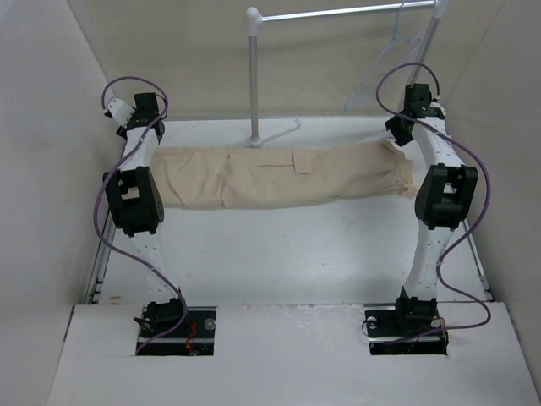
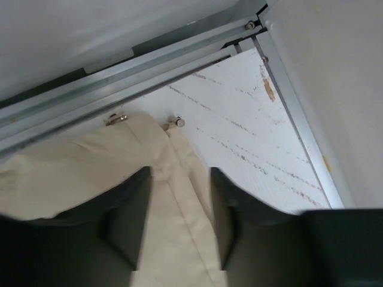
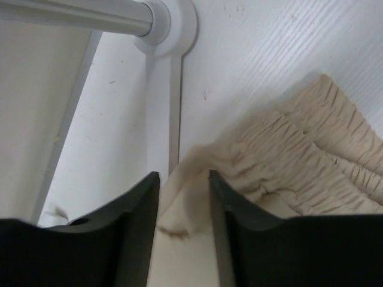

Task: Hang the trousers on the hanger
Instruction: Fold the trousers at the center of the board.

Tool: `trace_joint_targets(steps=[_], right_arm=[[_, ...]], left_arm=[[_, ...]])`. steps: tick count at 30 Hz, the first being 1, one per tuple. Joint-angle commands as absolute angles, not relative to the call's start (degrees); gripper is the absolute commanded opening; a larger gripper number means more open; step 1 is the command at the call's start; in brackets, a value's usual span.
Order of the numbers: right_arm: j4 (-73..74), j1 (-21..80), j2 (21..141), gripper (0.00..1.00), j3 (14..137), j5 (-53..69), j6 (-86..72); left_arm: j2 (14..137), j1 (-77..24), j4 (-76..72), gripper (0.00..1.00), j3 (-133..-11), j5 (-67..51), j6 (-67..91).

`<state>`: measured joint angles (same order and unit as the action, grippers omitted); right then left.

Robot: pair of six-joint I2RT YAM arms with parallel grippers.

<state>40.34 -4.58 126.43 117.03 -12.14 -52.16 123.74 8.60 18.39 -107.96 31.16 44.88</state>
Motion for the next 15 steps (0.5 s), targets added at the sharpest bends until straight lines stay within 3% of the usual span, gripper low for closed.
trace_joint_targets(steps=[1, 3, 7, 11, 12, 15], right_arm=[[40.3, -3.0, 123.6, 0.54, 121.4, -15.4, -51.2], [40.0, -2.3, 121.0, 0.60, 118.7, -14.9, -49.4], [34.0, -1.2, 108.4, 0.62, 100.6, -15.2, -47.7], [27.2, -1.4, 95.8, 0.37, 80.7, -14.9, -49.0], [27.2, -1.5, 93.9, 0.34, 77.5, -15.2, -49.7], [25.7, -4.0, 90.1, 0.45, 68.7, -15.5, -52.5]], left_arm=[[119.6, 8.4, 14.1, 0.46, -110.6, 33.7, 40.0], [115.3, 8.4, 13.1, 0.57, -105.1, 32.7, 38.8], [102.5, 8.4, 12.7, 0.63, -85.8, 29.9, 40.1], [92.3, 8.7, 12.0, 0.69, -66.6, 24.0, 47.1], [90.8, 9.3, 11.8, 0.71, -63.3, 21.8, 49.4], [89.9, 11.9, 10.6, 0.78, -57.7, 17.4, 52.0]])
